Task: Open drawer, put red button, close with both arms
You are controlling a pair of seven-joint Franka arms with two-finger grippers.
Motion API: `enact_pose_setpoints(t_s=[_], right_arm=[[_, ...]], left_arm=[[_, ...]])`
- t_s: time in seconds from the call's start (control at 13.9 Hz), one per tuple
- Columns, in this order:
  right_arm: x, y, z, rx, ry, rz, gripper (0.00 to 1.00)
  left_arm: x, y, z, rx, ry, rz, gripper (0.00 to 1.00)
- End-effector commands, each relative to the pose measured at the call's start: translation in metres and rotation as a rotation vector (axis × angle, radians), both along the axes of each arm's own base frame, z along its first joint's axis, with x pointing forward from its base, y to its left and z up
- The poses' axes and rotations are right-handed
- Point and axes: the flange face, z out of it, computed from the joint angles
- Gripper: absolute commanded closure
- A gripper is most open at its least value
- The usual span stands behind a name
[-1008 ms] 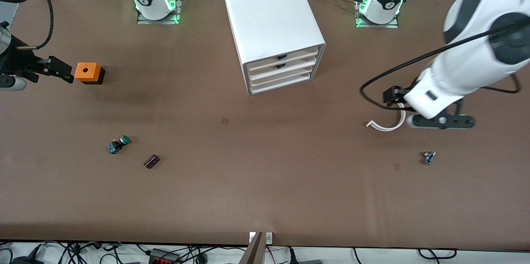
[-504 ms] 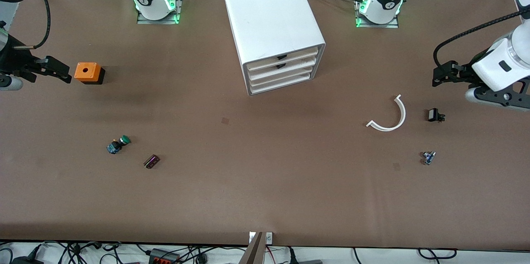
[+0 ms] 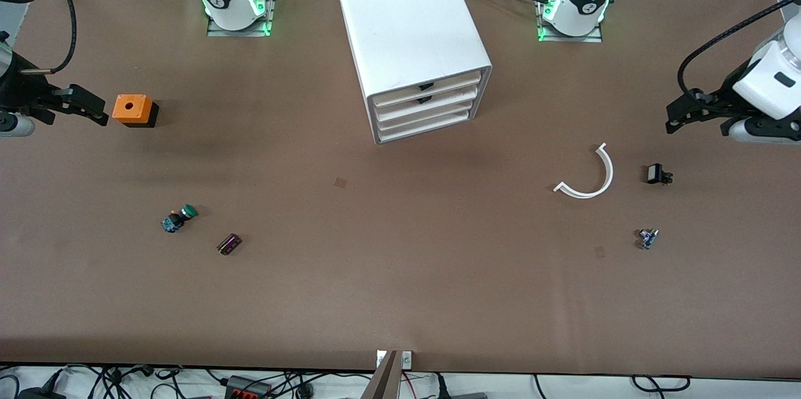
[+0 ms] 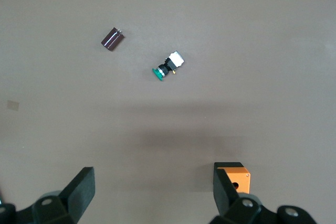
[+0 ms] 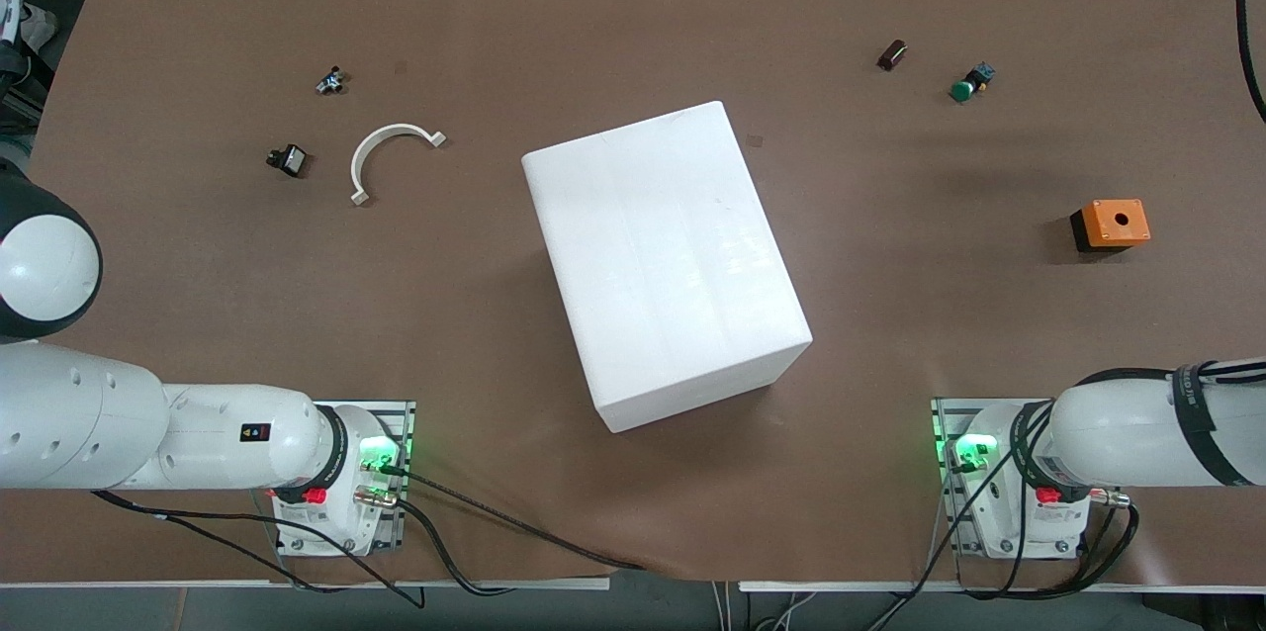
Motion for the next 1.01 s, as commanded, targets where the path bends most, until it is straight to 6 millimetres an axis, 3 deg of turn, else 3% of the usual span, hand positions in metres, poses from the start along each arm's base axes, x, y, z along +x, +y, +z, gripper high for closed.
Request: enact_pose_setpoints(t_s=[0.0, 0.58, 0.94], right_arm=[[-0.002, 0.002, 0.009, -0.006, 0.000, 0.009, 0.00], [-0.006, 0.004, 0.009, -0.002, 0.014, -0.006, 0.00], [-0.006, 0.006, 0.011, -0.002, 0.011, -0.002, 0.00]], left_arm=[[-0.016, -0.005, 0.004, -0.003, 0.046, -0.029, 0.00], [-0.018, -0.007, 0.019, -0.003, 0.079, -0.041, 0.00], [-0.017, -0.012, 0.017, -0.006, 0.076, -0.053, 0.00]])
